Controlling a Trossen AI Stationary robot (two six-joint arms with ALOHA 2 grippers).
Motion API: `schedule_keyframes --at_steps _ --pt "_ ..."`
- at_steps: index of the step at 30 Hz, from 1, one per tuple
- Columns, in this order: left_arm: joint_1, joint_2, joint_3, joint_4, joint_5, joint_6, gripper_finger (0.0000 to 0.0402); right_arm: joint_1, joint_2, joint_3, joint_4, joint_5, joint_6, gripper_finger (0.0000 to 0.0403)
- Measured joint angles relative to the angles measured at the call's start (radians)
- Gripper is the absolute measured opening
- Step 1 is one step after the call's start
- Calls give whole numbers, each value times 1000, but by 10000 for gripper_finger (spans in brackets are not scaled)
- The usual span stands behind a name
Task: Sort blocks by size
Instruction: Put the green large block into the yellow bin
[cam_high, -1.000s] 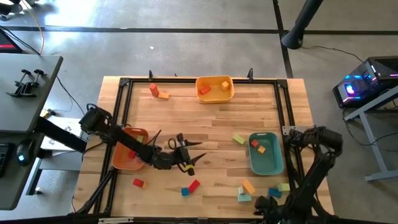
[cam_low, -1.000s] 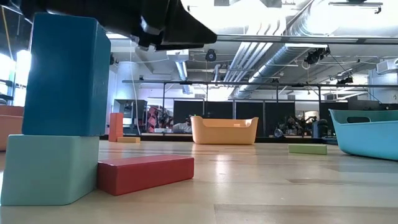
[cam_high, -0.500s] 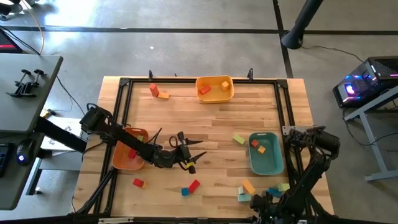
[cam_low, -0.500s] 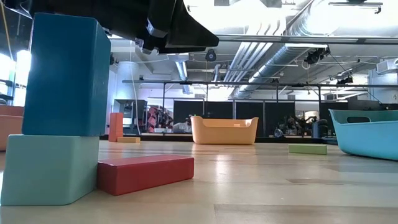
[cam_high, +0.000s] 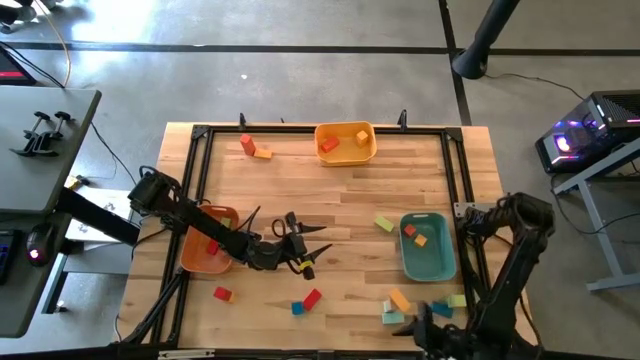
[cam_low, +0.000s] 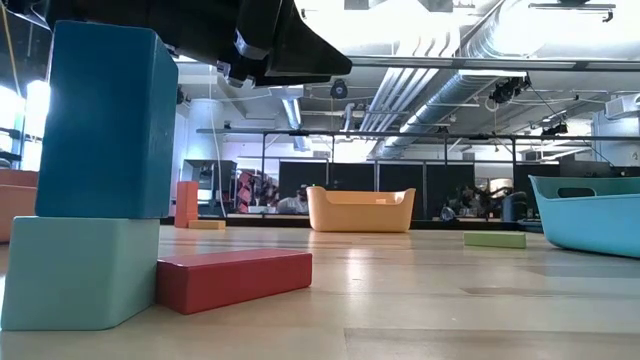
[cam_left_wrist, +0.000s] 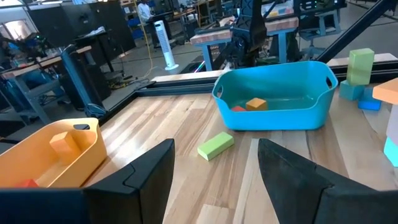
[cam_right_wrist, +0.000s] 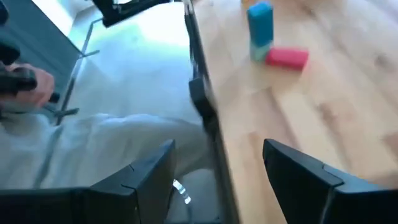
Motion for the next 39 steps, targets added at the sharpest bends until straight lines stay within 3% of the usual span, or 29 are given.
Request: schedule_keyframes --at_steps 7,14,17,21,25,36,39 --pt "-2 0 0 0 4 0 216 -53 -10 41 -217 -31 23 239" --pt "0 0 0 -2 4 0 216 -164 -14 43 -454 63 -102 239" --pt "0 0 0 -6 4 1 216 -251 -39 67 -509 -62 -117 240" --pt "1 0 0 -16 4 0 216 -349 -51 64 -514 -369 -185 254" --pt "1 0 0 -42 4 -25 216 -385 -52 63 -530 -531 -233 270" --pt "1 0 0 -100 4 -76 216 -299 -89 63 -684 -509 21 280" --pt "1 0 0 -99 4 -76 216 -255 -88 63 -752 -549 149 280"
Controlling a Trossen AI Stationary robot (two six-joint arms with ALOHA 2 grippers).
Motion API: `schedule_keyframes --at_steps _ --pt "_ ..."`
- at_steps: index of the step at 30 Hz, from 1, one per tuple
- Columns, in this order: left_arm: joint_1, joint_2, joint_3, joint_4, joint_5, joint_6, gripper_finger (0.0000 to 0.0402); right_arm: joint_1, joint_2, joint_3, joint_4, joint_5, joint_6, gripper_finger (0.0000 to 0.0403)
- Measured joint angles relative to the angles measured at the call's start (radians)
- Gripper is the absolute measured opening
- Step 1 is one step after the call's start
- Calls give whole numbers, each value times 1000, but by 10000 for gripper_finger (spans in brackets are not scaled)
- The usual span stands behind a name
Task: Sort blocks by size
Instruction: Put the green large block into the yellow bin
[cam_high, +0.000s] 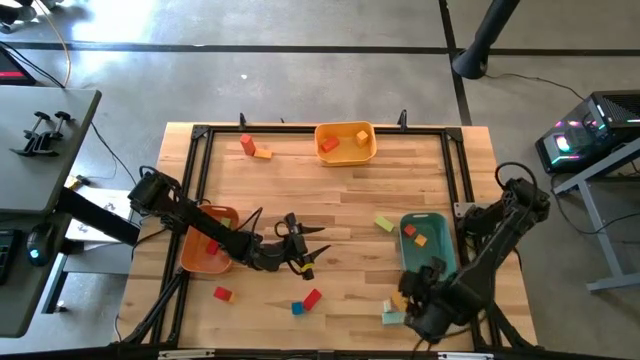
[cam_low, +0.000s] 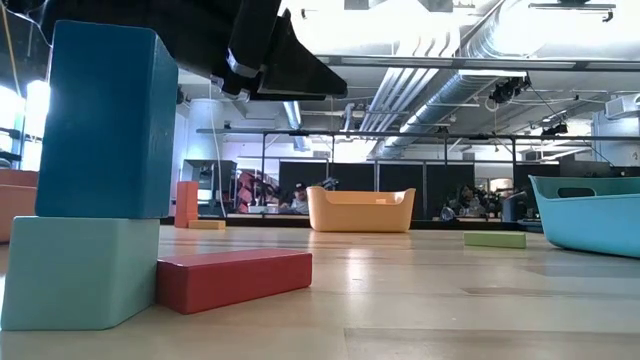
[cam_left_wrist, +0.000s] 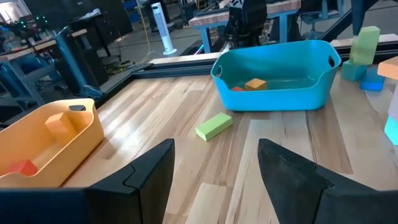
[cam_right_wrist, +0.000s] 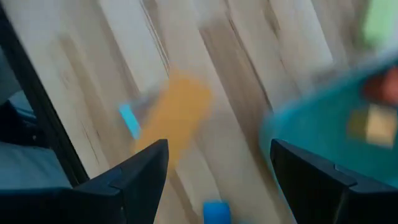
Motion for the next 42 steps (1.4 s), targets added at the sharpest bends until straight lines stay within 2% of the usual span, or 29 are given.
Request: schedule_keyframes --at_steps 3,6,11,14,19,24,30,37,42 --pt "0 0 0 0 0 0 216 44 1 0 -86 -73 124 280" --pt "0 0 0 0 0 0 216 82 1 0 -127 -144 180 280" --pt "4 0 0 0 0 0 216 127 1 0 -204 -289 156 280" --pt "5 0 0 0 0 0 216 148 2 0 -212 -350 41 279" --pt "5 0 0 0 0 0 216 165 2 -9 -221 -358 -134 279" --pt "5 0 0 -13 0 0 216 165 2 -85 -185 -419 -196 279" --pt "5 0 0 -14 0 0 216 165 3 -195 -101 -427 -198 279" --pt "5 0 0 -14 0 0 216 165 3 -229 -23 -428 -236 279" --pt "5 0 0 -14 0 -5 216 165 3 -273 35 -469 -227 276"
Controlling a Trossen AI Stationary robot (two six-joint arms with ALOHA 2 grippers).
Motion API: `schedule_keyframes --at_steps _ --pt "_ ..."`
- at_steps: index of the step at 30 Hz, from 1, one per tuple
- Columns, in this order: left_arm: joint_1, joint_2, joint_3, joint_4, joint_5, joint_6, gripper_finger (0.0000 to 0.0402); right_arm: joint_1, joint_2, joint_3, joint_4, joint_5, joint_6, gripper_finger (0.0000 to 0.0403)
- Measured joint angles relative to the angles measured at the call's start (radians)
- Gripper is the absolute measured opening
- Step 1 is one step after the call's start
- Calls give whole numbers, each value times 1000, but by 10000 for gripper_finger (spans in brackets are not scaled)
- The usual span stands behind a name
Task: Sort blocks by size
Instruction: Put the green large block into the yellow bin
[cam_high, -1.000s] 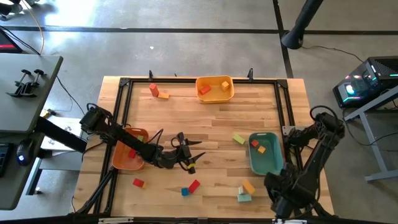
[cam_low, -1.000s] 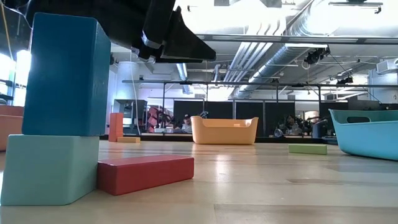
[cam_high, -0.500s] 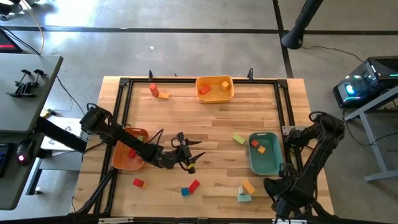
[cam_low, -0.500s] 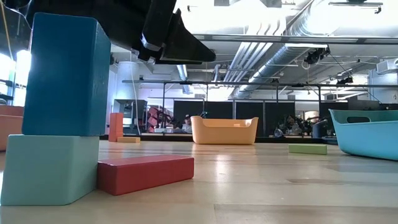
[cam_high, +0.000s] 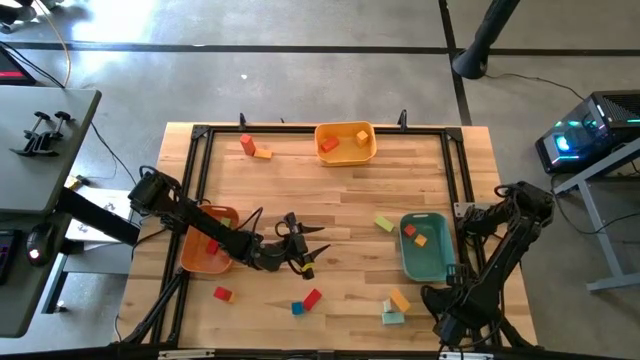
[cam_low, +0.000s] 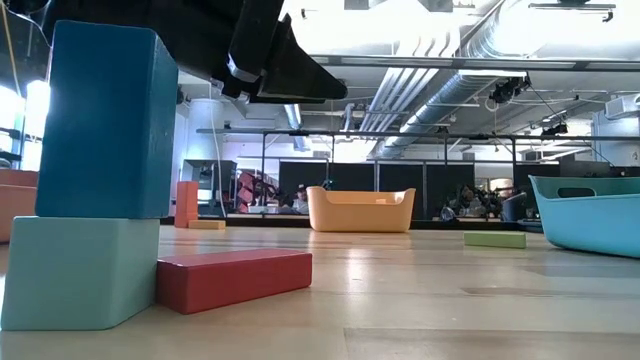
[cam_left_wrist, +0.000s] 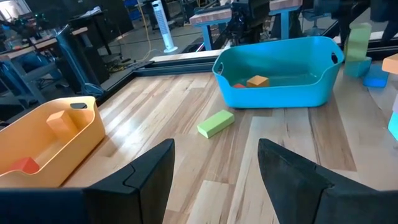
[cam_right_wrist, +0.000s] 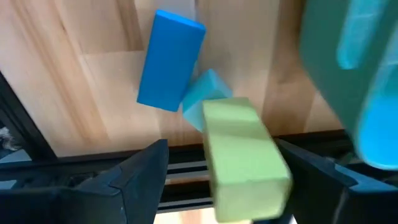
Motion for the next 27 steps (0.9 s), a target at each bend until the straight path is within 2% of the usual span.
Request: schedule_keyframes --at_steps 7,16,19,23,27 --pt "0 0 0 -2 26 -5 216 0 0 -25 61 -11 3 227" --pt "0 0 0 -1 26 -5 216 -1 -3 -21 58 -26 23 129" --pt "0 0 0 0 26 -5 216 -3 -28 -21 56 -18 63 130" --pt "0 0 0 1 26 -4 216 -3 -114 -21 44 90 153 130" --pt "0 0 0 9 26 -2 216 -17 -216 -21 21 373 233 130"
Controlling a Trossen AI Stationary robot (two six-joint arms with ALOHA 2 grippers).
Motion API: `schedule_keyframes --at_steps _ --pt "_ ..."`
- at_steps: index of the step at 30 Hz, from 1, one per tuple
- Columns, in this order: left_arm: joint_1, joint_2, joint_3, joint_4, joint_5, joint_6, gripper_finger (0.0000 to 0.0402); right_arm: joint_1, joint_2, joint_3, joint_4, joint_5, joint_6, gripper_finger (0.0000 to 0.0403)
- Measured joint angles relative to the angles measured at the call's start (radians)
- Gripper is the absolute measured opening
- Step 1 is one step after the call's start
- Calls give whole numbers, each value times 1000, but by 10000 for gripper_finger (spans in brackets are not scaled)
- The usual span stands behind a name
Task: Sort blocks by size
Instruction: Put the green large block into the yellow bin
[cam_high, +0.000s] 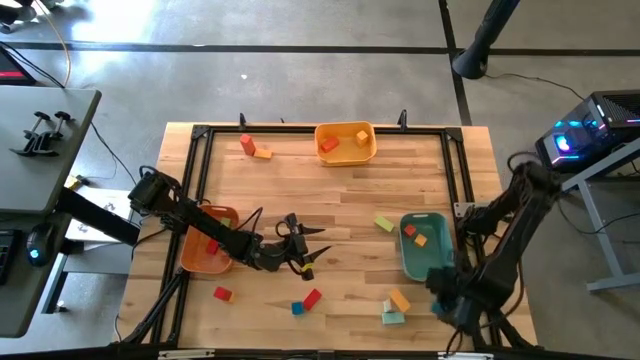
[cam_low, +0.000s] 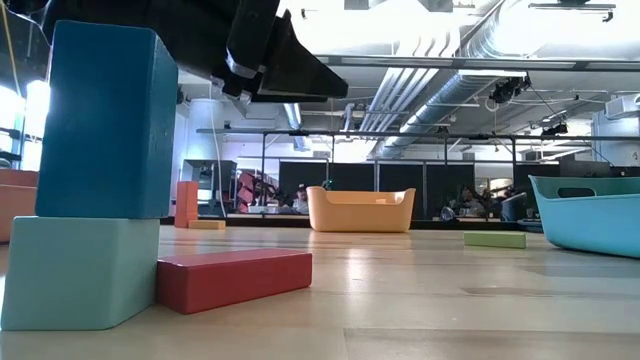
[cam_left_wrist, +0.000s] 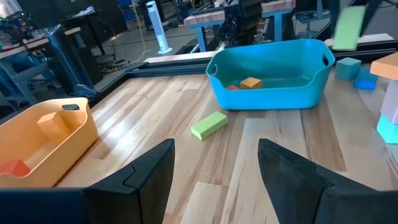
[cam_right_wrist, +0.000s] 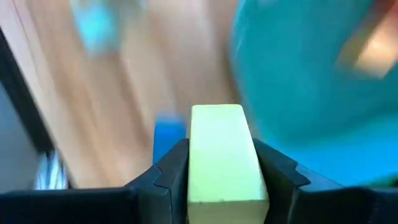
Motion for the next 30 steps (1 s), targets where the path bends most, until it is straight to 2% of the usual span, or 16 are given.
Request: schedule_keyframes --at_steps 3,6,8,10,14,17,19,21,23,26,30 --pt "0 0 0 5 -10 10 216 -37 -57 0 -29 251 -25 130" --pt "-16 -20 0 22 -42 64 216 -120 -97 0 -57 481 -108 130" --pt "-33 -51 0 20 -85 101 216 -215 -122 0 -55 573 -214 130" --pt "-50 -92 0 16 -131 141 216 -338 -143 0 -31 605 -358 130" --pt "-82 -183 0 -11 -173 197 216 -640 -170 -41 185 561 -722 130" --pt "-103 -244 0 -70 -193 190 216 -881 -161 -118 508 390 -1010 130" --pt "-118 -275 0 -122 -220 175 216 -1027 -131 -172 745 269 -1136 130" --pt "-133 -295 0 -163 -255 153 216 -1152 -83 -206 930 206 -1181 130" --pt "-148 -310 0 -211 -305 124 216 -1257 -19 -200 1042 159 -1188 130" --pt "-168 -322 0 -277 -373 72 216 -1371 91 -140 1066 111 -1188 130" --pt "-181 -328 0 -339 -445 9 216 -1458 237 -29 1015 65 -1192 130"
